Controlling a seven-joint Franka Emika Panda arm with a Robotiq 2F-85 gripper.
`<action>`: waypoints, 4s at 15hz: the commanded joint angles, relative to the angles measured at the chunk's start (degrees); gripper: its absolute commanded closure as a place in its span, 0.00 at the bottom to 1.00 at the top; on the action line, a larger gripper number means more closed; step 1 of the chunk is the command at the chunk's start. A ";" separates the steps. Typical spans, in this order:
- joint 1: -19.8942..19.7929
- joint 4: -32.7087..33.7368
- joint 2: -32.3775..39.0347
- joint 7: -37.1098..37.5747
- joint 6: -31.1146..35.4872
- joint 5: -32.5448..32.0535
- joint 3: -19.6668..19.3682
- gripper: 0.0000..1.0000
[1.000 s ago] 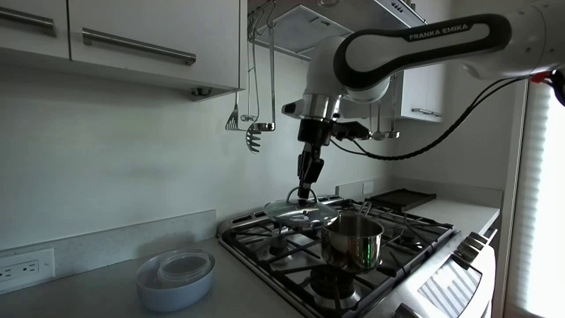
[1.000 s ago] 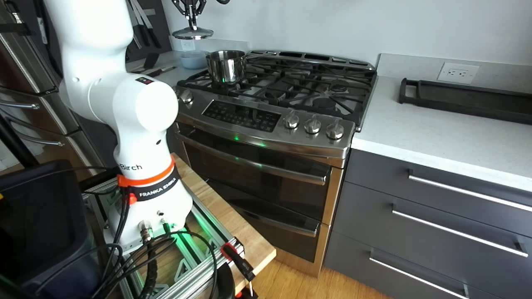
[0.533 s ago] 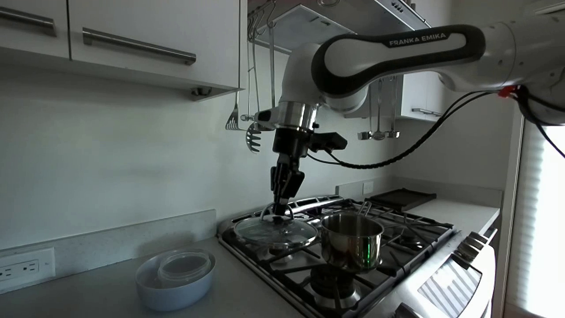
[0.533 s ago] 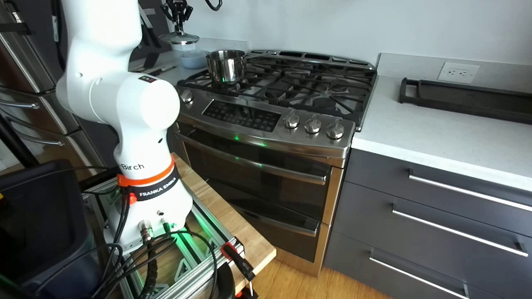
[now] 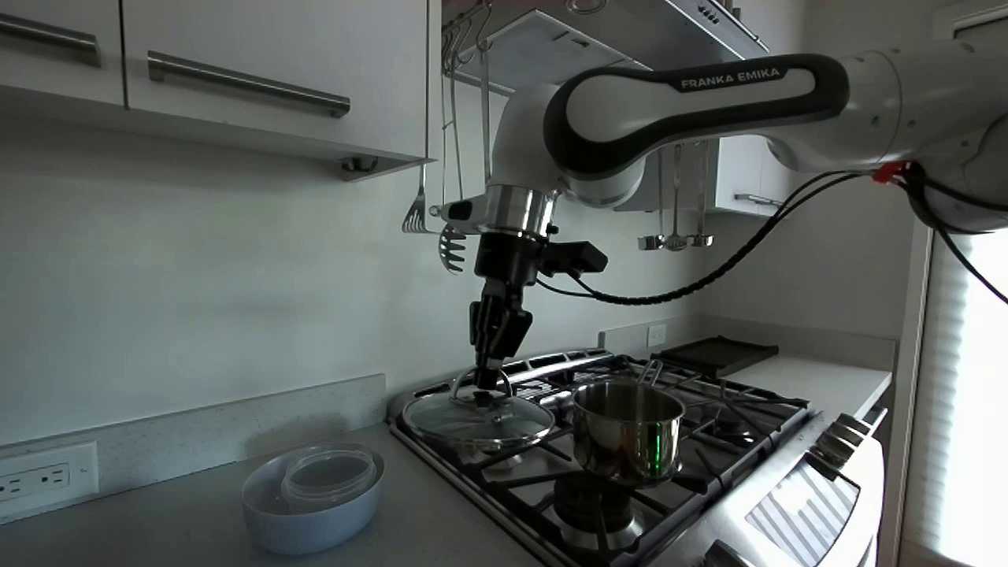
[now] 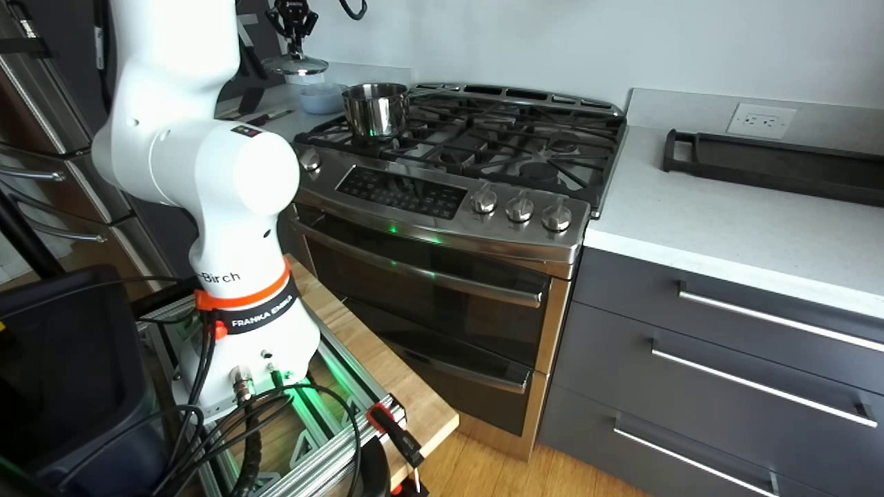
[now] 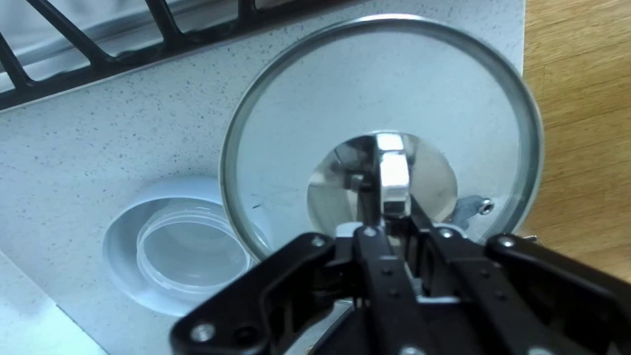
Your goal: Remove the lid from the pot
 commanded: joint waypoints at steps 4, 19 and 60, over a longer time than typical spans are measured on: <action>0.10 0.68 0.33 0.06 -0.34 -0.20 -0.02 0.96; 8.57 -8.32 2.93 8.75 11.75 -10.42 -0.38 0.96; 8.31 -14.52 6.53 18.98 16.35 -10.48 -1.21 0.87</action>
